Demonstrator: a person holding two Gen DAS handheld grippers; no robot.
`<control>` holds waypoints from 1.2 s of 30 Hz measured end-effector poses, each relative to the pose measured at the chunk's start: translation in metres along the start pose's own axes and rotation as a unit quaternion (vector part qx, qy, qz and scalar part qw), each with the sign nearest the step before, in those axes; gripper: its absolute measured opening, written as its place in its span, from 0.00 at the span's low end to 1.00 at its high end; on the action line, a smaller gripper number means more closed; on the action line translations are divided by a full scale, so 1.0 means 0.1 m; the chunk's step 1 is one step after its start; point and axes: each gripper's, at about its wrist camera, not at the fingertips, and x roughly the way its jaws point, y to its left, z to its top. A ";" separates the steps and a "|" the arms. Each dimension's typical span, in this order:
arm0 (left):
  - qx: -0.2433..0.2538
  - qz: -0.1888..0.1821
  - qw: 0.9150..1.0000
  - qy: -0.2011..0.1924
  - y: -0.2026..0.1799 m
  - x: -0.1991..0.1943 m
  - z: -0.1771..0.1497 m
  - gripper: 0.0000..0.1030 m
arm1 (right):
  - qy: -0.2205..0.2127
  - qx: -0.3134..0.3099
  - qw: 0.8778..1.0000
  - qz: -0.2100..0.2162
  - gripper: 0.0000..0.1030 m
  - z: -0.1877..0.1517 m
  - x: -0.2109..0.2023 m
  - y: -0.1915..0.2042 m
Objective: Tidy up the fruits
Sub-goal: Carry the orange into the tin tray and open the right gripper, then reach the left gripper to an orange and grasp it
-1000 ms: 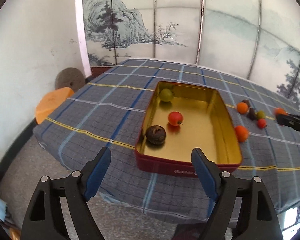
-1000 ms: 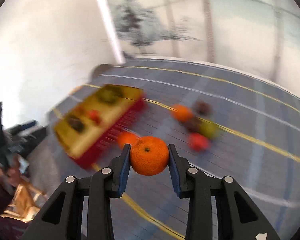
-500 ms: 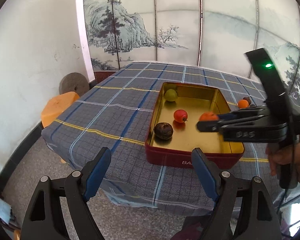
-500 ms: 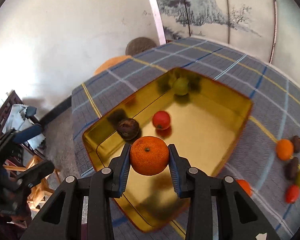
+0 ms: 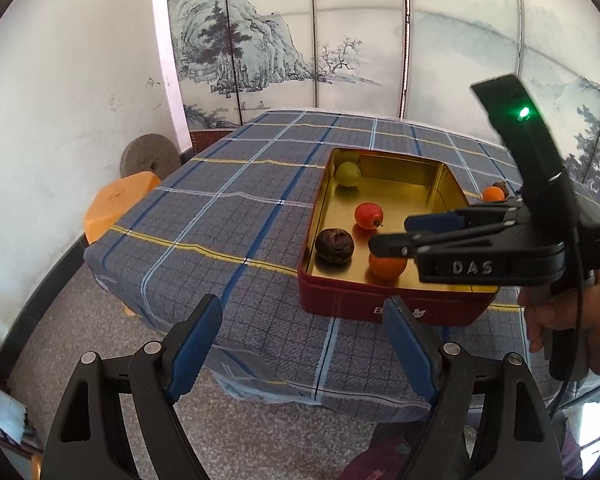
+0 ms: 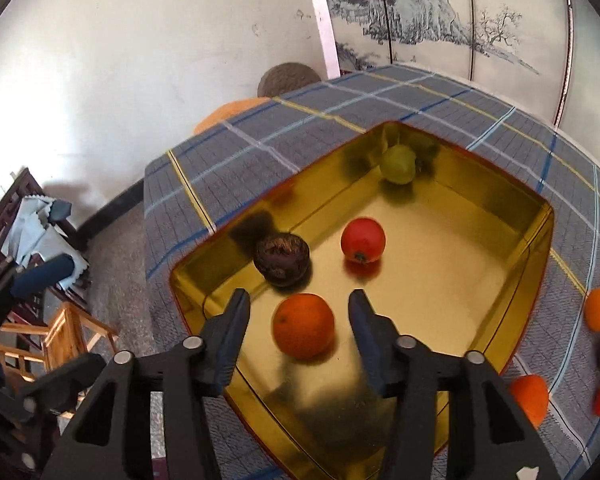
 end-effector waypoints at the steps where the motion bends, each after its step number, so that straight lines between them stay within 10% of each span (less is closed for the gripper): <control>1: 0.001 0.000 1.000 0.002 -0.01 0.00 0.00 0.80 | -0.007 0.001 1.000 0.001 0.48 0.00 -0.04 0.00; 14: 0.027 -0.001 1.000 0.010 -0.14 0.03 -0.04 0.80 | -0.085 0.060 0.994 -0.015 0.63 -0.33 -0.64 -0.33; 22: 0.045 -0.005 0.999 0.013 -0.26 0.02 -0.04 0.80 | -0.091 0.114 0.983 -0.107 0.66 -0.95 -1.13 -0.96; 36: 0.141 -0.090 0.986 0.025 -0.93 -0.02 0.09 0.80 | -0.017 0.243 0.923 -0.296 0.77 -1.98 -1.78 -2.41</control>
